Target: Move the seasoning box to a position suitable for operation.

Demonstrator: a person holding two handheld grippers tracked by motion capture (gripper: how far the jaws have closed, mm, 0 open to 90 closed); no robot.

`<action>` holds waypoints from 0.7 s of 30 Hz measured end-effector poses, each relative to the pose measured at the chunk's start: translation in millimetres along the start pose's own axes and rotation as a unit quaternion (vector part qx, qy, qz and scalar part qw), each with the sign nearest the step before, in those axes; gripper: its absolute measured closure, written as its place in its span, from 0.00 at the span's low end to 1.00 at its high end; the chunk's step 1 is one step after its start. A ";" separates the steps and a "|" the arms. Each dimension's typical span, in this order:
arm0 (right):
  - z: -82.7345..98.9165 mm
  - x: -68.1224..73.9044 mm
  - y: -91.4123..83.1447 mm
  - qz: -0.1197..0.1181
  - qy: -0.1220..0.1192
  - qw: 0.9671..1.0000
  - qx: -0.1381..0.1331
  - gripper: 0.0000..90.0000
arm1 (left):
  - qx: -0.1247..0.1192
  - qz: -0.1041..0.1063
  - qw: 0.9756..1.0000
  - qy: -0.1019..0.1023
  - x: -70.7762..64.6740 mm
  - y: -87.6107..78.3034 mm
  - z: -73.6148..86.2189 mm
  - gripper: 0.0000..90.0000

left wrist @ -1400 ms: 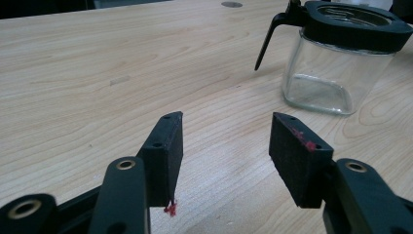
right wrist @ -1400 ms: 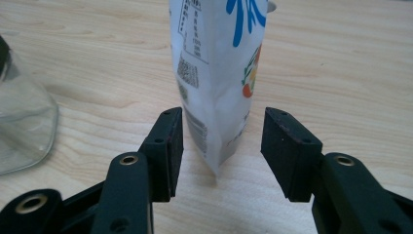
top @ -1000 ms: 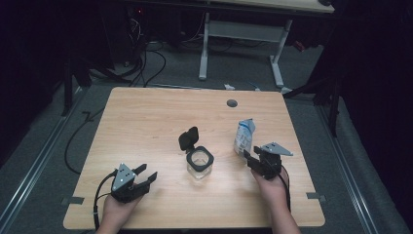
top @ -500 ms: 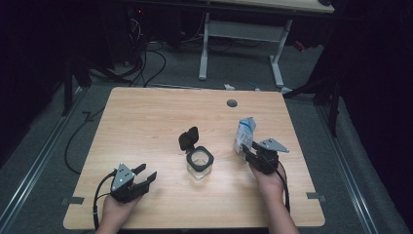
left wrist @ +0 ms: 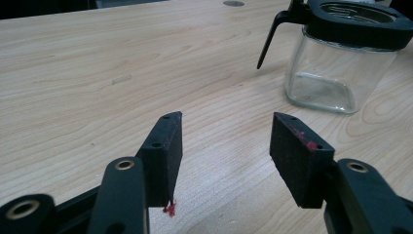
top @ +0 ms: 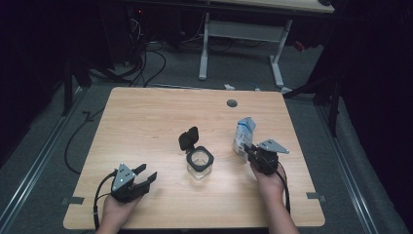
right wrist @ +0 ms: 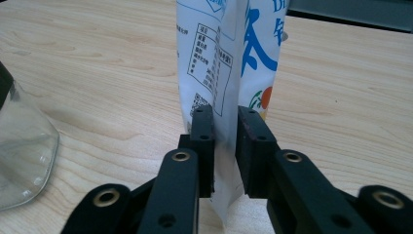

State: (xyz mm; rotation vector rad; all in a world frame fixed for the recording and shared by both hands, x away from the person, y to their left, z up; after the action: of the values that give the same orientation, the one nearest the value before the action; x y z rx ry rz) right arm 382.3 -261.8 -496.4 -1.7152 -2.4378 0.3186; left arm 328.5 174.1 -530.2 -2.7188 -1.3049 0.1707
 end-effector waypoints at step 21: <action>0.9 0.3 -1.9 -0.007 -0.004 1.000 0.000 0.92 | 0.001 0.011 1.000 -0.004 -1.0 0.1 -0.9 0.50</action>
State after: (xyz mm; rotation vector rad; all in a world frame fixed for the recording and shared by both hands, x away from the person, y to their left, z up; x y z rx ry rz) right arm 380.3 -262.2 -496.8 -1.7005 -2.4550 0.3241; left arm 328.0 173.2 -529.2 -2.7341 -1.2753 0.1843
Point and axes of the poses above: each handheld gripper's, and its own axes: y roughly forward along the jaws, z roughly out of its underside, x roughly to its left, the point moved 1 cm from there along y, roughly forward along the jaws, and after that the axes turned 15 degrees about -x, right-handed, at the moved point
